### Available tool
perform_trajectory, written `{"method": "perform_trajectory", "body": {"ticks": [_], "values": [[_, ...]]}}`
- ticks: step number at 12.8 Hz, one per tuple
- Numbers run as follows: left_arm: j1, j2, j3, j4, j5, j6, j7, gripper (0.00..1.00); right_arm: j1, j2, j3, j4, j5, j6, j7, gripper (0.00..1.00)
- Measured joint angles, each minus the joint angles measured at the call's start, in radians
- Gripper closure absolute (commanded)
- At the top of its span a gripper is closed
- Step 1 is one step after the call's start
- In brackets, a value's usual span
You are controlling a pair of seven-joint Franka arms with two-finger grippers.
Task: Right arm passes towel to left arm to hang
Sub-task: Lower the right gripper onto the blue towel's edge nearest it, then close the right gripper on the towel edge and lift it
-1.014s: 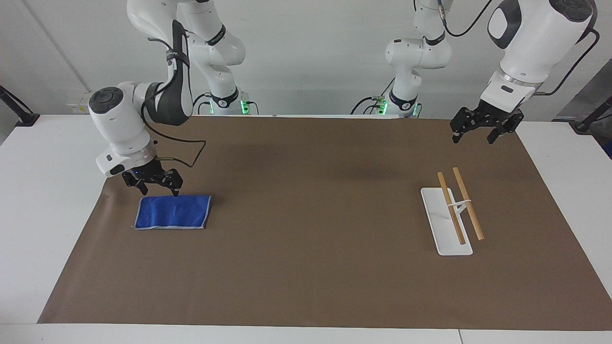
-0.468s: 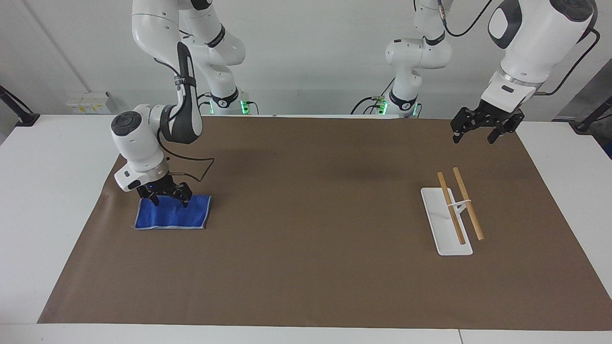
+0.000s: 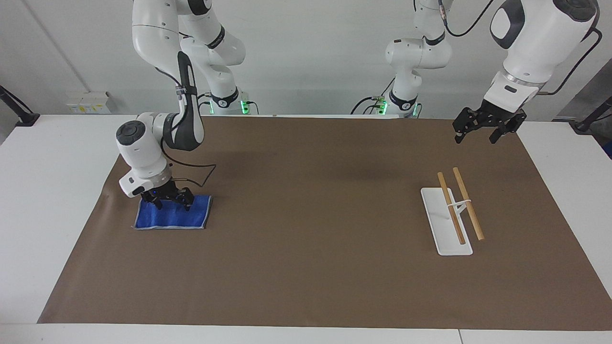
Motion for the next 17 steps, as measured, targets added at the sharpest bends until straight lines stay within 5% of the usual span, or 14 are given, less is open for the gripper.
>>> {"method": "perform_trajectory", "body": {"ticks": [9,14,17], "values": [[0.000,0.000,0.000,0.000,0.000,0.000,0.000,0.00,0.000,0.014,0.001,-0.023,0.000,0.029,0.000,0.04],[0.001,0.000,0.000,0.000,0.000,0.005,0.000,0.00,0.000,0.008,0.002,-0.023,0.000,0.032,0.000,0.94],[0.006,0.000,0.001,0.000,0.000,0.006,0.000,0.00,0.000,0.002,0.003,-0.023,0.000,0.032,0.000,1.00]]}}
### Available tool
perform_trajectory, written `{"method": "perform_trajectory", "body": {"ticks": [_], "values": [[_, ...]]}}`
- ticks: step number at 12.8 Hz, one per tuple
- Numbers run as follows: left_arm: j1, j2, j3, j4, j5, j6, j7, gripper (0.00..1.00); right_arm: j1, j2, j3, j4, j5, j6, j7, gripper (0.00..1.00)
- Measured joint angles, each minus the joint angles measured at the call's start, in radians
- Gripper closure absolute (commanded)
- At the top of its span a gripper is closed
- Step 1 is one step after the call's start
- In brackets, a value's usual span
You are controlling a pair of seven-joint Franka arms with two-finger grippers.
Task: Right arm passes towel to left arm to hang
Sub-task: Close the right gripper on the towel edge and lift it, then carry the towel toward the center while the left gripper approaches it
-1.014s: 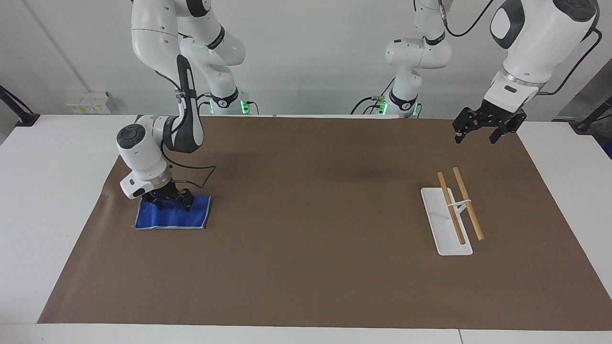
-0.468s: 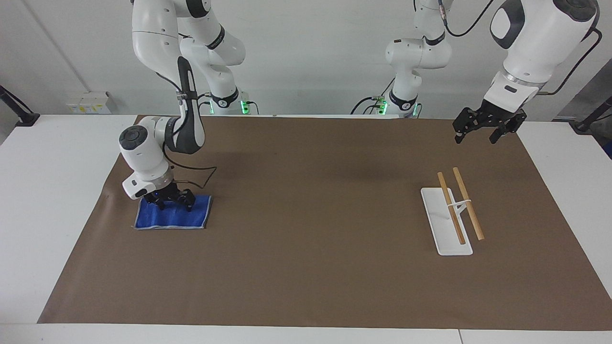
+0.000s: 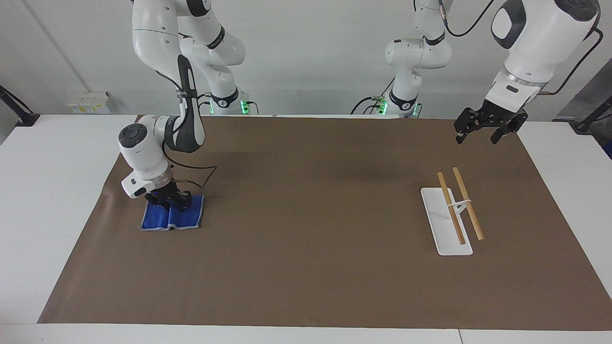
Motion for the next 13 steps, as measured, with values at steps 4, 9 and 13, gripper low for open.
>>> {"method": "perform_trajectory", "body": {"ticks": [4,9,13], "values": [[0.005,0.000,0.000,0.000,0.000,0.000,0.000,0.00,0.002,-0.002,0.000,0.000,0.000,0.000,0.000,1.00],[0.006,0.000,0.000,-0.001,0.000,0.012,0.000,0.00,0.014,-0.061,0.047,0.015,0.000,-0.029,0.006,1.00],[0.034,0.000,0.002,-0.025,0.001,0.084,-0.001,0.00,0.020,-0.145,0.182,0.046,0.012,-0.085,0.189,1.00]]}}
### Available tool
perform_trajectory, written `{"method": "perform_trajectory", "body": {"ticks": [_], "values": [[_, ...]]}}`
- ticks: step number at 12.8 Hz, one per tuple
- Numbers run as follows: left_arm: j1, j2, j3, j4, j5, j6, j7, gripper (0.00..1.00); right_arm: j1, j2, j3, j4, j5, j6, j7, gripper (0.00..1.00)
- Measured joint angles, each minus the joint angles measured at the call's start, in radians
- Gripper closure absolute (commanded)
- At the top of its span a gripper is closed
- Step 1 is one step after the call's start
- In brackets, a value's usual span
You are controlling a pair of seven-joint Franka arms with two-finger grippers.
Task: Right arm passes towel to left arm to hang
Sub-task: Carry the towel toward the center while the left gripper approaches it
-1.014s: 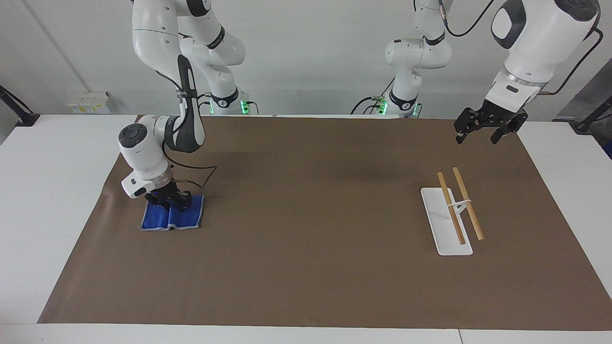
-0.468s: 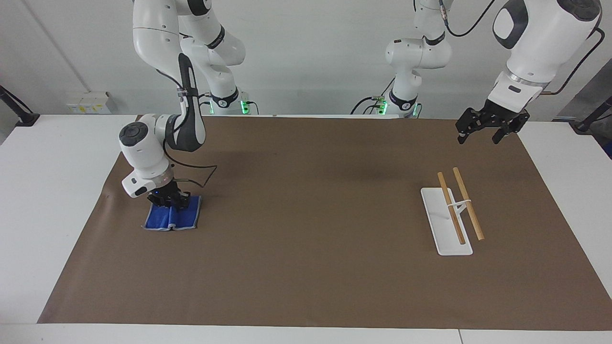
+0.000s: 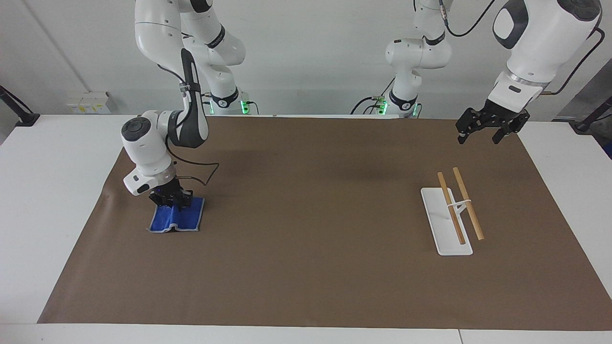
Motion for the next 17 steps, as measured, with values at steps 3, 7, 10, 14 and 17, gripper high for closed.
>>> {"method": "perform_trajectory", "body": {"ticks": [3,7,10,14,17], "values": [[0.007,-0.002,0.001,-0.012,-0.025,0.007,-0.009,0.00,0.006,-0.026,0.103,0.057,0.160,-0.050,0.119,1.00],[-0.006,-0.026,-0.015,-0.090,-0.158,0.094,-0.192,0.00,0.009,-0.084,0.136,0.098,0.362,-0.099,0.135,1.00],[-0.089,-0.036,-0.028,-0.109,-0.253,0.161,-0.393,0.00,0.023,-0.131,0.154,0.100,0.515,-0.131,0.135,1.00],[-0.230,-0.044,-0.032,-0.214,-0.358,0.410,-0.624,0.00,0.026,-0.156,0.213,0.100,0.689,-0.136,0.136,1.00],[-0.332,-0.039,-0.034,-0.326,-0.450,0.617,-0.754,0.00,0.029,-0.159,0.249,0.108,0.752,-0.134,0.140,1.00]]}}
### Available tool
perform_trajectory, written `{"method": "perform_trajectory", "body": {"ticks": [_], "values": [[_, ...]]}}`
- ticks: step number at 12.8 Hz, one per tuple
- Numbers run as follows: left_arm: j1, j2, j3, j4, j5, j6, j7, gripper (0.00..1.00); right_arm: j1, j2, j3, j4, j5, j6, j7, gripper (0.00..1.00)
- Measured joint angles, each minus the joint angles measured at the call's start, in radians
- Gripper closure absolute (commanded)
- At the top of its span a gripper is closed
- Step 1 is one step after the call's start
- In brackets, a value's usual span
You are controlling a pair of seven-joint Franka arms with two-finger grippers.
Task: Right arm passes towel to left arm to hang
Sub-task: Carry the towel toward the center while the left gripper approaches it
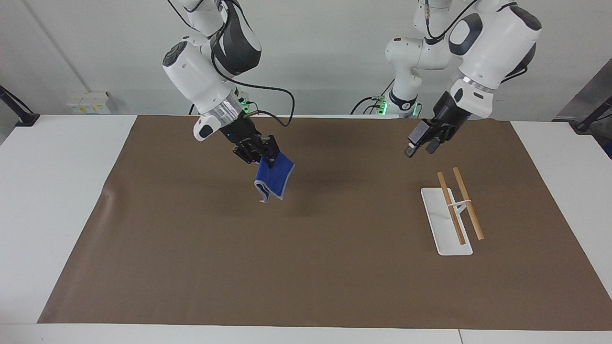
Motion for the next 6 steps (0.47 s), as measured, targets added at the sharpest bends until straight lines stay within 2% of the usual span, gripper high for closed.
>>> {"method": "perform_trajectory", "body": {"ticks": [4,6], "values": [[-0.082,0.045,0.000,-0.035,-0.087,0.099,-0.121,0.00,0.002,0.000,0.046,0.008,0.016,0.001,0.106,1.00],[-0.124,0.051,0.001,-0.039,-0.175,0.149,-0.133,0.00,0.021,0.000,0.055,0.010,0.071,0.012,0.146,1.00]]}}
